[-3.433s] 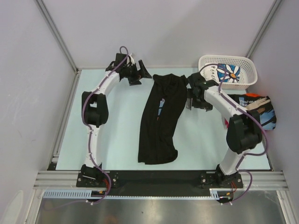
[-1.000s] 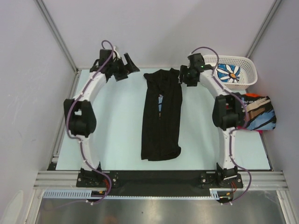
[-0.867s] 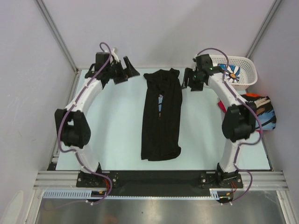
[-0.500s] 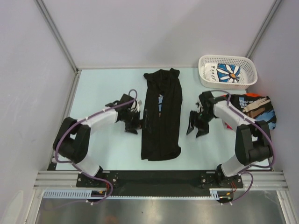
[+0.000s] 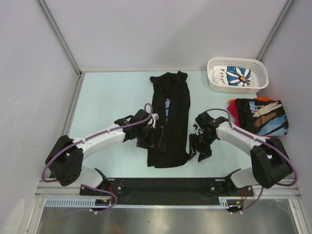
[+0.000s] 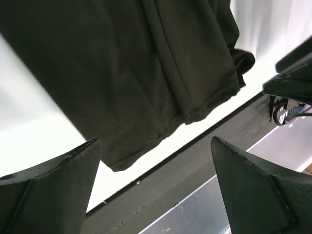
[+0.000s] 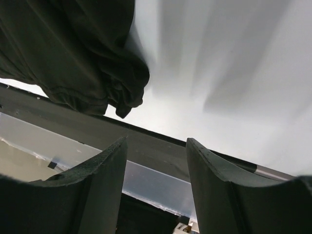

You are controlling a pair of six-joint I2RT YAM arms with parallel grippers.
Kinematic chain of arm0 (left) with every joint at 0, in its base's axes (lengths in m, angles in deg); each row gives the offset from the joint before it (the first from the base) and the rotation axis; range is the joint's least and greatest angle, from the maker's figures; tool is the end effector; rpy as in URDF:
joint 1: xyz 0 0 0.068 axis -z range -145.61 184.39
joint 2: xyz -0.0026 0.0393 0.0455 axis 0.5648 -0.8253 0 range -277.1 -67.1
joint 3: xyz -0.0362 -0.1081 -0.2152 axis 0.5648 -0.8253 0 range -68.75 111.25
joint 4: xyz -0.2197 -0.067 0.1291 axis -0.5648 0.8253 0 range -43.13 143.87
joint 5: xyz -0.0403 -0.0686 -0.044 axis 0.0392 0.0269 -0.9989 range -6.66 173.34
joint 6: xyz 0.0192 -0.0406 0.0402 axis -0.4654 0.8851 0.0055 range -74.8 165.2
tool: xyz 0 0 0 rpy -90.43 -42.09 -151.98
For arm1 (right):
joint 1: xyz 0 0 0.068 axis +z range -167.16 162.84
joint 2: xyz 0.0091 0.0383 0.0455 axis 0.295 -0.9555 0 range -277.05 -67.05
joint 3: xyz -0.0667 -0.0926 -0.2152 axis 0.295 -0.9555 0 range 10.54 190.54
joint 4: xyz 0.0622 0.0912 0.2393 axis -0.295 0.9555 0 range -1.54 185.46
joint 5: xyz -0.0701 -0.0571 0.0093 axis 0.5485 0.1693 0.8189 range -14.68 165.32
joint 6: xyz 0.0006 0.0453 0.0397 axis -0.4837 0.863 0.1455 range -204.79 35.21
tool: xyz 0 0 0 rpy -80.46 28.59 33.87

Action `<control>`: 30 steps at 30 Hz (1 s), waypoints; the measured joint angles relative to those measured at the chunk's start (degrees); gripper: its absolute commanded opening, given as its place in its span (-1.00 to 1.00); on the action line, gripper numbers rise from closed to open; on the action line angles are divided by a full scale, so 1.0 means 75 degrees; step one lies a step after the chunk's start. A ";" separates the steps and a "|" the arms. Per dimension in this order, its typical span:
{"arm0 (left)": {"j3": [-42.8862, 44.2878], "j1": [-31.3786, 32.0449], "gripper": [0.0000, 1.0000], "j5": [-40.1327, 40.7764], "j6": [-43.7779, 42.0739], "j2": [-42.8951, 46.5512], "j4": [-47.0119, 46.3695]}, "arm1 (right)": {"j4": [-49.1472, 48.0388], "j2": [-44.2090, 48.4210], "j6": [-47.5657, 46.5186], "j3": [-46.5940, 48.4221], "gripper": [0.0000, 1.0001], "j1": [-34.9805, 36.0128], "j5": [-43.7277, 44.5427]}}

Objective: Fold and stack the t-shirts
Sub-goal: Grab the bottom of the folded rectangular tshirt with both arms

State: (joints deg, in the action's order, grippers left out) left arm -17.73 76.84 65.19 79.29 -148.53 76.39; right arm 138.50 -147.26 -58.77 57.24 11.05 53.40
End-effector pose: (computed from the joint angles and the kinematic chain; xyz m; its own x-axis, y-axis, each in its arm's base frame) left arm 0.2025 -0.2041 0.1704 -0.9528 0.1499 -0.2639 0.2687 0.8208 -0.5041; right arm 0.1970 0.1245 0.1427 -0.9955 -0.0722 0.0616 -0.0432 0.9229 0.3826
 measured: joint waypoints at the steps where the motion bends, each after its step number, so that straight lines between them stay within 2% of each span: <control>1: -0.0015 0.0102 1.00 0.0017 0.0044 -0.0006 0.0006 | -0.0082 0.0000 0.0076 -0.0067 0.12 0.0111 0.0009; 10: -0.0050 0.0568 0.99 0.0181 0.0262 -0.0137 -0.0003 | -0.0737 -0.0440 0.0393 -0.0146 0.07 0.0577 0.0265; 17: -0.0050 0.0571 0.99 0.0204 0.0256 -0.0274 0.0020 | -0.0979 -0.1288 0.0382 0.0571 -0.04 0.0592 0.0545; 19: -0.0047 0.0571 0.99 0.0210 0.0251 -0.0344 0.0058 | -0.1043 -0.1498 0.0347 0.0784 -0.23 0.0609 0.0580; 22: -0.0038 0.0574 0.99 0.0242 0.0224 -0.0440 0.0111 | -0.1180 -0.1798 0.0245 0.0950 -0.90 0.0653 0.0597; 23: -0.0017 0.0574 0.99 0.0259 0.0207 -0.0481 0.0154 | -0.1209 -0.1880 0.0192 0.0956 -1.00 0.0664 0.0595; 30: 0.0303 0.0574 0.99 0.0449 0.0055 -0.0650 0.0417 | -0.0836 -0.2273 0.0026 0.1096 -1.00 0.0697 0.0624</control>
State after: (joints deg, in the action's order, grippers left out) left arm -15.45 81.15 68.56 79.70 -153.40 79.51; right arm 132.23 -164.31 -58.57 65.46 16.27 58.08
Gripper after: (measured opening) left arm 0.996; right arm 0.010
